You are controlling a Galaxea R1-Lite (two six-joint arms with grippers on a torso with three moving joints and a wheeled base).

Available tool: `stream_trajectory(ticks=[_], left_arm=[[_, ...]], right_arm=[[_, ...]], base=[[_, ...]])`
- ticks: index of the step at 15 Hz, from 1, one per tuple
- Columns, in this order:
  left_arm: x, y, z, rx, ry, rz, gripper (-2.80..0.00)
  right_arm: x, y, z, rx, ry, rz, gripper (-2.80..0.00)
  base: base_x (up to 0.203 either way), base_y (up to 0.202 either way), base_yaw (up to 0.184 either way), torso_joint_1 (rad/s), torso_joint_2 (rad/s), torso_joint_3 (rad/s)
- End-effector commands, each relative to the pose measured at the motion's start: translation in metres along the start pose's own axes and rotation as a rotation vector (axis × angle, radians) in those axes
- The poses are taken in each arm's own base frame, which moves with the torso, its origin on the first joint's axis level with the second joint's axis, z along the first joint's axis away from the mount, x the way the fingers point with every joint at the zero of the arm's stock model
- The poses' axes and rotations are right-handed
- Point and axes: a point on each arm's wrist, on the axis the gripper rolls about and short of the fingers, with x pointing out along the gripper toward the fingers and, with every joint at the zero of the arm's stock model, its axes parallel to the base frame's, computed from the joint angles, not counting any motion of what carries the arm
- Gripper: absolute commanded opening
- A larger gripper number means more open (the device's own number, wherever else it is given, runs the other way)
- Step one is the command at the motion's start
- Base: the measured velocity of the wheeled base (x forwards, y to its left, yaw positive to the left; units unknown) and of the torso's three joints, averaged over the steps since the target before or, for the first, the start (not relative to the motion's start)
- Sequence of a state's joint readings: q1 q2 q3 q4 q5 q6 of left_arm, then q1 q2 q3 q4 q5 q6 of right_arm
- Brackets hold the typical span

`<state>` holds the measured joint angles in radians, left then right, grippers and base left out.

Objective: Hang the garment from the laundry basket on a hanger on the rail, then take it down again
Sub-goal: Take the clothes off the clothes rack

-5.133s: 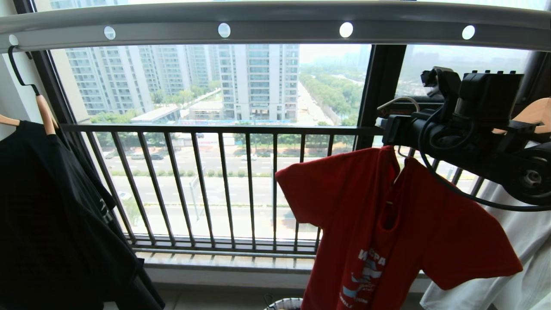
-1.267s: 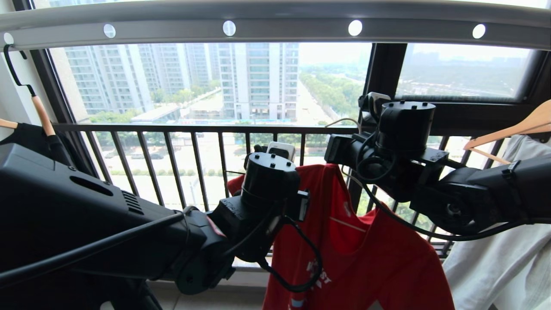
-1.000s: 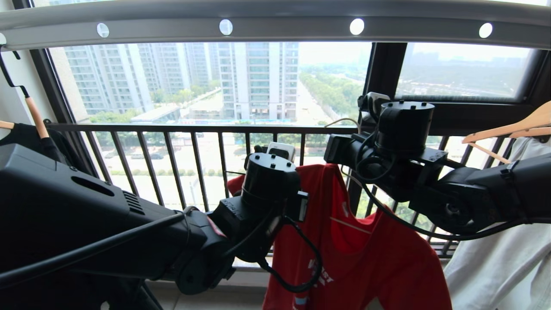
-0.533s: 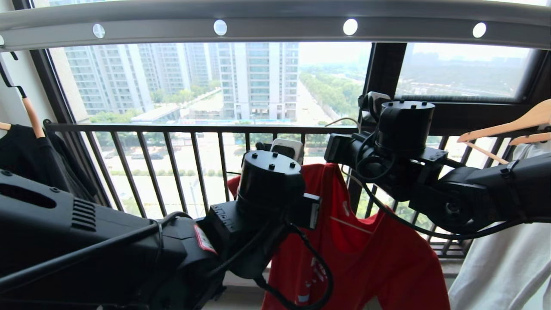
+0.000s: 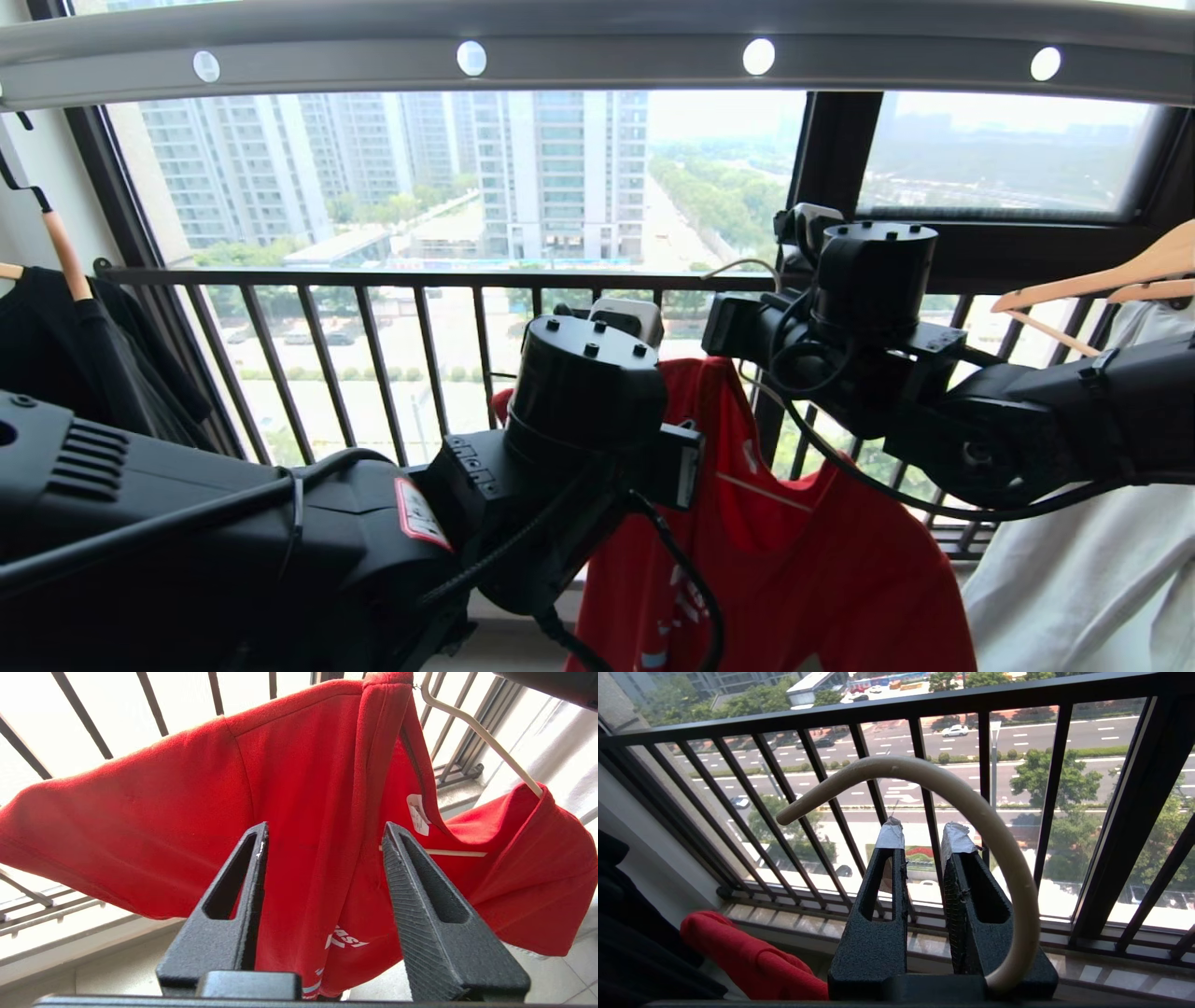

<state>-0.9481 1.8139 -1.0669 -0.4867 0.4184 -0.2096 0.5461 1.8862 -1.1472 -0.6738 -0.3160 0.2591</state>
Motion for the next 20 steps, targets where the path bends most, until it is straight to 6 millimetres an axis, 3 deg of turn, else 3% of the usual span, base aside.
stream_trajectory(ticks=[1,7,11,17,20], left_arm=[[0.011,-0.003,-0.005,0.000,0.004,0.033,0.00],[0.020,-0.009,-0.013,-0.030,0.018,0.050,0.00],[0.039,-0.010,-0.032,-0.005,0.062,0.076,0.00],[0.057,0.002,-0.036,0.008,0.064,0.151,0.00],[0.056,0.016,-0.023,0.020,0.034,0.198,0.00]], right_arm=[[-0.001,0.004,-0.002,0.001,0.002,0.011,-2.80],[-0.003,0.009,-0.004,0.001,0.007,0.025,-2.80],[-0.008,0.013,0.001,0.005,-0.002,0.035,-2.80],[-0.020,0.017,0.009,0.011,-0.019,0.057,-2.80],[-0.020,0.017,0.010,0.012,-0.024,0.057,-2.80]], base=[[0.000,0.000,0.000,0.000,0.00,0.000],[0.000,0.000,0.000,0.000,0.00,0.000],[0.000,0.000,0.000,0.000,0.00,0.000],[0.000,0.000,0.000,0.000,0.00,0.000],[0.000,0.000,0.000,0.000,0.00,0.000]])
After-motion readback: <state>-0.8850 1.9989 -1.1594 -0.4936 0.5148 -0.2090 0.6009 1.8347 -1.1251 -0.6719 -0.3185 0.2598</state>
